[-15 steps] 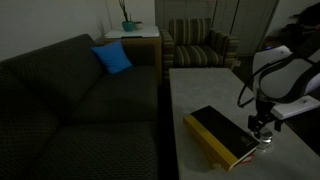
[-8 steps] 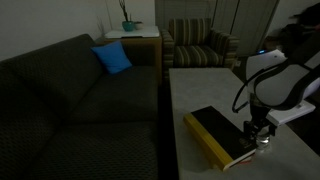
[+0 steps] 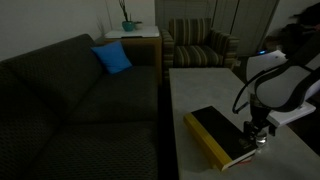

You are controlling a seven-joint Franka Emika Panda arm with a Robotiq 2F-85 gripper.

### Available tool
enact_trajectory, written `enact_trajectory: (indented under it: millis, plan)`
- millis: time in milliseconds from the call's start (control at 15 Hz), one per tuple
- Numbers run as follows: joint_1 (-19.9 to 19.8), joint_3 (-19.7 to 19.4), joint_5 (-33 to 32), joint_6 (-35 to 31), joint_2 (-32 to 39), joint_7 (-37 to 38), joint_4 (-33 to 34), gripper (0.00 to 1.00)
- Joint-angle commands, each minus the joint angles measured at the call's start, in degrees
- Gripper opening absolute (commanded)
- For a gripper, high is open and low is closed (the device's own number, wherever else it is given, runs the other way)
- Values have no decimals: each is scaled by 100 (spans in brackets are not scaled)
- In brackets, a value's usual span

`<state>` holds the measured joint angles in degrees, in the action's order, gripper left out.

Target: Remove the silver lid from the silver tin

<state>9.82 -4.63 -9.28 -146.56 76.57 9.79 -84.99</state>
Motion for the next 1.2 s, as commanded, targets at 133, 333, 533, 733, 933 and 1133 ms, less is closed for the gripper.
enact_trajectory:
  millis: [133,333,533,733,933,1133]
  plan:
    - [53,-103,19,-234,-304,-40,-427,100]
    - [78,-127,9,-298,-386,-16,-536,100]
    - [87,-134,-2,-373,-439,-33,-616,100]
    - [90,-140,-11,-428,-468,-51,-656,100]
    - [41,-132,-33,-571,-439,-135,-648,99]
    - [-29,-117,-55,-840,-399,-310,-666,80]
